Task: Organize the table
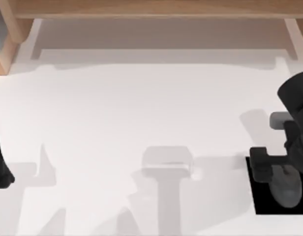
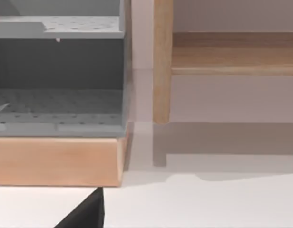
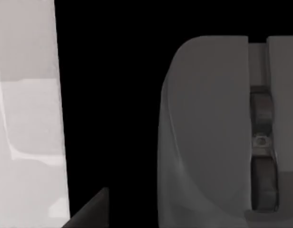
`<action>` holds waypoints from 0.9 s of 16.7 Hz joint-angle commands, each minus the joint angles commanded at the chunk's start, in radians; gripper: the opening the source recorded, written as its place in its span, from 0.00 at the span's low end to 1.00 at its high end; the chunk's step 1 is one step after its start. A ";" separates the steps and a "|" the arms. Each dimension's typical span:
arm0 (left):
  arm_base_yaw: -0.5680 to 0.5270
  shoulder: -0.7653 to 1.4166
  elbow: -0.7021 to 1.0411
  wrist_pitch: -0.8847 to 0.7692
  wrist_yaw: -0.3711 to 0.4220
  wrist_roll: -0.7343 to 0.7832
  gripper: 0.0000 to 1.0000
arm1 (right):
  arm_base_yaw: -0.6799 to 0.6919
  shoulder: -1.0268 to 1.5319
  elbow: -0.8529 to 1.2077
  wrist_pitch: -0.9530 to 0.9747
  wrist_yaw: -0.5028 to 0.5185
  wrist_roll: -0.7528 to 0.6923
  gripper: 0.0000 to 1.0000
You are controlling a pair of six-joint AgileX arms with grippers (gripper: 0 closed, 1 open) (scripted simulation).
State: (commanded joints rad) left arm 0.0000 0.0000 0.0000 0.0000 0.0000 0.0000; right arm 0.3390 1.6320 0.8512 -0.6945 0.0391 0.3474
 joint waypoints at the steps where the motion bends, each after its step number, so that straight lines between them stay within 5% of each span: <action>1: 0.000 0.000 0.000 0.000 0.000 0.000 1.00 | 0.000 0.000 0.000 0.000 0.000 0.000 1.00; 7: 0.000 0.000 0.000 0.000 0.000 0.000 1.00 | -0.063 -0.065 -0.029 0.130 -0.032 -0.130 1.00; 15: 0.000 0.000 0.000 0.000 0.000 0.000 1.00 | -0.344 -0.128 -0.232 0.581 -0.154 -0.525 1.00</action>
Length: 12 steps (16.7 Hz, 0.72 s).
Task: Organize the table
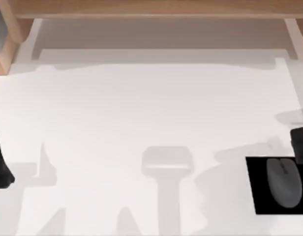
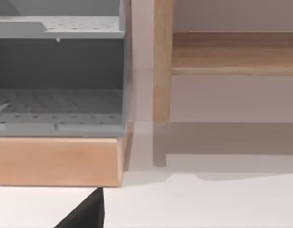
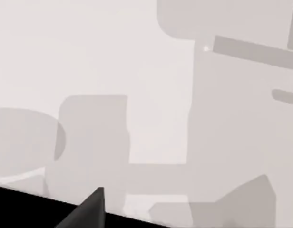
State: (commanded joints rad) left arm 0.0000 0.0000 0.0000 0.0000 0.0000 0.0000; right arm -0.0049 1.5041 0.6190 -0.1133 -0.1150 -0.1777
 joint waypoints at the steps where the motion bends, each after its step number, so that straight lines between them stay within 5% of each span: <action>1: 0.000 0.000 0.000 0.000 0.000 0.000 1.00 | -0.045 -0.001 -0.031 0.071 -0.019 -0.058 1.00; 12: 0.000 0.000 0.000 0.000 0.000 0.000 1.00 | -0.500 0.148 -0.286 0.944 -0.253 -0.732 1.00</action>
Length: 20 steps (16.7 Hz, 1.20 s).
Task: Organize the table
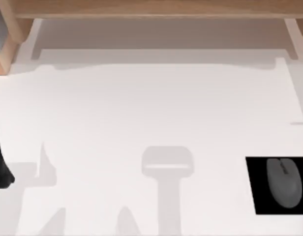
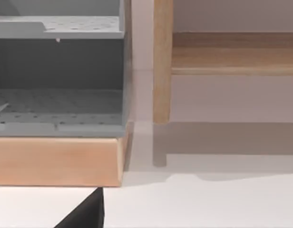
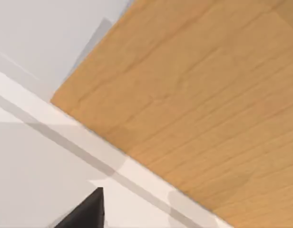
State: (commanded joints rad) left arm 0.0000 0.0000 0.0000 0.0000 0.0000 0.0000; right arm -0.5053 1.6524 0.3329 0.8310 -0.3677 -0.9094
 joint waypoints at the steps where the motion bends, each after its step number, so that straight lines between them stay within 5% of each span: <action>1: 0.000 0.000 0.000 0.000 0.000 0.000 1.00 | -0.028 0.029 -0.009 0.078 -0.021 -0.061 1.00; 12: 0.000 0.000 0.000 0.000 0.000 0.000 1.00 | -0.175 0.342 0.031 0.749 -0.175 -0.594 1.00; 20: 0.000 0.000 0.000 0.000 0.000 0.000 1.00 | -0.175 0.364 0.049 0.811 -0.184 -0.643 1.00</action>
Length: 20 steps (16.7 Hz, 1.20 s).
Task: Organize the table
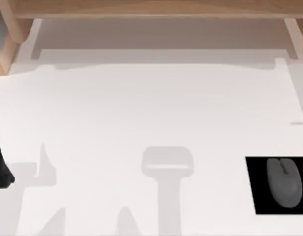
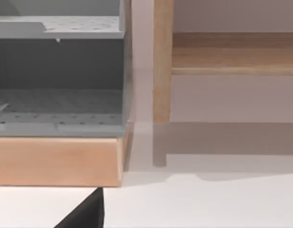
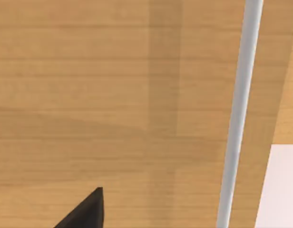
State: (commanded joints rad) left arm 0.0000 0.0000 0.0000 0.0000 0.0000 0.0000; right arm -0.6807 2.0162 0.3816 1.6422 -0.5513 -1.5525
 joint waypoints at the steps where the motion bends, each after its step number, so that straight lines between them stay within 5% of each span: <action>1: 0.000 0.000 0.000 0.000 0.000 0.000 1.00 | 0.001 0.001 0.004 -0.002 0.002 0.000 1.00; 10: 0.000 0.000 0.000 0.000 0.000 0.000 1.00 | 0.045 0.030 0.090 -0.060 0.048 -0.002 1.00; 20: 0.000 0.000 0.000 0.000 0.000 0.000 1.00 | 0.045 0.030 0.090 -0.060 0.048 -0.002 0.25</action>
State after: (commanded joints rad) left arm 0.0000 0.0000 0.0000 0.0000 0.0000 0.0000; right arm -0.6361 2.0457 0.4720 1.5818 -0.5029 -1.5544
